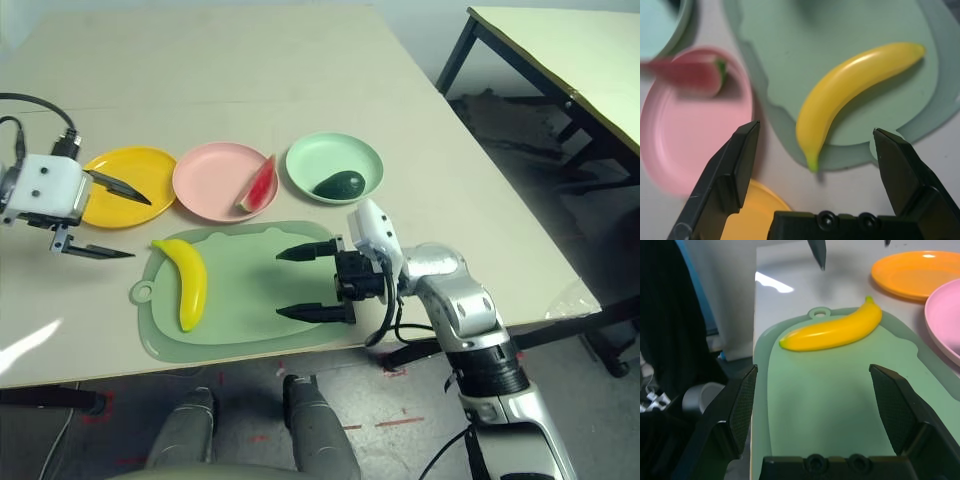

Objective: Place the fruits into color-matched plates.

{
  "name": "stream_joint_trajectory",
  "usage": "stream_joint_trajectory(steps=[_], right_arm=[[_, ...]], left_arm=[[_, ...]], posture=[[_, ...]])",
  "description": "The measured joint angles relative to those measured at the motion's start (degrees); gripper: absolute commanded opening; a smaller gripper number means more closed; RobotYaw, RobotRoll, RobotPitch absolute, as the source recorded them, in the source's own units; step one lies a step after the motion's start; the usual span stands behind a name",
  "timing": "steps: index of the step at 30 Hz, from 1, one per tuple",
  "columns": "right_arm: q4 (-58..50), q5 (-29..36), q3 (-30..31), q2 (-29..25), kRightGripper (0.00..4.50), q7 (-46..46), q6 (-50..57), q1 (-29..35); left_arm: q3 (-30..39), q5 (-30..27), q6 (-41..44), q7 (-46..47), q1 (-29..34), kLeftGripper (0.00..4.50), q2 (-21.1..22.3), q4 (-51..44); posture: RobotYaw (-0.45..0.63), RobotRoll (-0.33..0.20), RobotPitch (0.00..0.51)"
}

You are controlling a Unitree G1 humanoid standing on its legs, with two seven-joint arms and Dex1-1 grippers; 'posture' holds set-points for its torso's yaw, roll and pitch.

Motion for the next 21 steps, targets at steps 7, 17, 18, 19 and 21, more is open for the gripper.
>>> stream_joint_trajectory(steps=[7, 17, 18, 19, 21], right_arm=[[-1.9, -1.2, 0.8, 1.2, 4.50, -2.8, -1.5, 2.1], [-4.7, -1.8, 0.8, 1.5, 4.50, -7.1, -2.5, 4.2], [-5.0, -1.8, 0.8, 1.5, 4.50, -7.6, -2.6, 4.4], [-5.1, -1.8, 0.8, 1.5, 4.50, -7.7, -2.6, 4.4], [-5.3, -1.8, 0.8, 1.5, 4.50, -8.0, -2.6, 4.5]], left_arm=[[-16.3, 0.1, -11.3, 0.0, -9.5, 4.49, -0.2, 8.9], [-21.4, 0.8, -19.2, 0.0, -7.5, 4.49, -5.5, 13.1], [-21.4, 1.0, -19.3, 0.0, -6.7, 4.49, -5.8, 13.3], [-21.4, 1.1, -19.4, 0.0, -6.2, 4.49, -5.9, 13.5], [-21.0, 1.6, -19.8, 0.0, -5.6, 4.49, -6.3, 13.8]], posture=[[-0.14, 0.000, 0.208], [-0.17, 0.000, 0.212], [-0.17, 0.000, 0.212], [-0.17, 0.000, 0.212], [-0.16, 0.000, 0.213]])
